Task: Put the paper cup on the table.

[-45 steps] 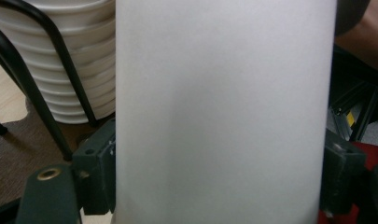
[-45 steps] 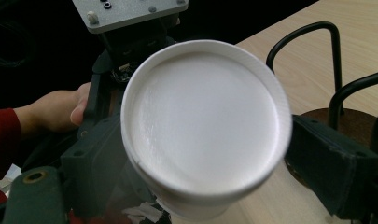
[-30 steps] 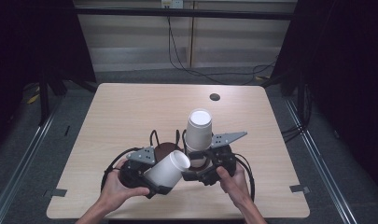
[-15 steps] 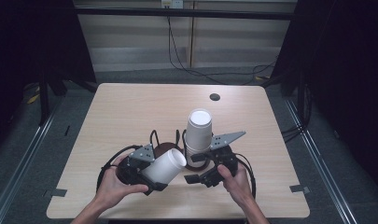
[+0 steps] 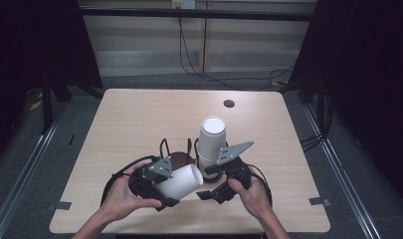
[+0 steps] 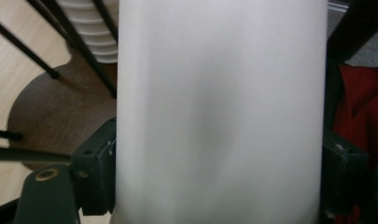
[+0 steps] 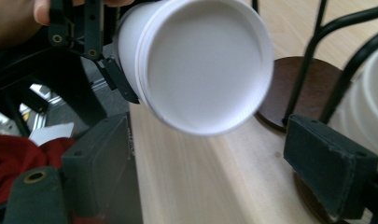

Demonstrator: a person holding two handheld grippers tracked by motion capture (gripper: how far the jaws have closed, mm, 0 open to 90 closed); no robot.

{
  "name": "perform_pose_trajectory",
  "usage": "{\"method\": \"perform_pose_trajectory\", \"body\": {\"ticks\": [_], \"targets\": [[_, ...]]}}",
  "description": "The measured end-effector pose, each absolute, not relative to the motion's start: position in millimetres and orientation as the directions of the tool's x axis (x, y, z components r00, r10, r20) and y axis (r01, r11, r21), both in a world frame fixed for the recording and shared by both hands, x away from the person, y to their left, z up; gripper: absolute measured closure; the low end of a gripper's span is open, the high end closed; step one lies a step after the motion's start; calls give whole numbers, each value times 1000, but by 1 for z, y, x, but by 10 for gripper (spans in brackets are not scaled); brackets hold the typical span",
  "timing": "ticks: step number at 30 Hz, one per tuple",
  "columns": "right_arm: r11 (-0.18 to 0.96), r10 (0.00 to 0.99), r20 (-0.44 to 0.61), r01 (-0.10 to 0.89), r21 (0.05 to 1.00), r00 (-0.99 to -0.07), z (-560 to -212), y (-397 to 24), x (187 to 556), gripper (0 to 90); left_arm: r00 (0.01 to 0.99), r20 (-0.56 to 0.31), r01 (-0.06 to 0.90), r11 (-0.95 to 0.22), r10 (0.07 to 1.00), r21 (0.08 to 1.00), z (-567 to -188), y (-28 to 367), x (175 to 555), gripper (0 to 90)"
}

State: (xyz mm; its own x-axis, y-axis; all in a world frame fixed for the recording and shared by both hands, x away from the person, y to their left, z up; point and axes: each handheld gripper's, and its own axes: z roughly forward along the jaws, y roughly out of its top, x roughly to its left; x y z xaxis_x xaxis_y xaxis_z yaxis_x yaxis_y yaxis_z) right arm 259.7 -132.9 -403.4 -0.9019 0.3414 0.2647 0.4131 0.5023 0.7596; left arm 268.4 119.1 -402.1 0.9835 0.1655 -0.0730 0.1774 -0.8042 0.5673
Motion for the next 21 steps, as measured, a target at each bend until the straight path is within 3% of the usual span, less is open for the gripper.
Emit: {"method": "perform_pose_trajectory", "body": {"ticks": [4, 21], "targets": [[537, 309, 268, 400, 743, -913, -403, -132, 259, 144, 990, -41, 139, -847, 137, 514, -404, 110, 268, 193], [667, 292, 321, 432, 607, -901, -418, -120, 273, 145, 996, -53, 92, -908, 77, 409, -413, 93, 274, 195]]}}
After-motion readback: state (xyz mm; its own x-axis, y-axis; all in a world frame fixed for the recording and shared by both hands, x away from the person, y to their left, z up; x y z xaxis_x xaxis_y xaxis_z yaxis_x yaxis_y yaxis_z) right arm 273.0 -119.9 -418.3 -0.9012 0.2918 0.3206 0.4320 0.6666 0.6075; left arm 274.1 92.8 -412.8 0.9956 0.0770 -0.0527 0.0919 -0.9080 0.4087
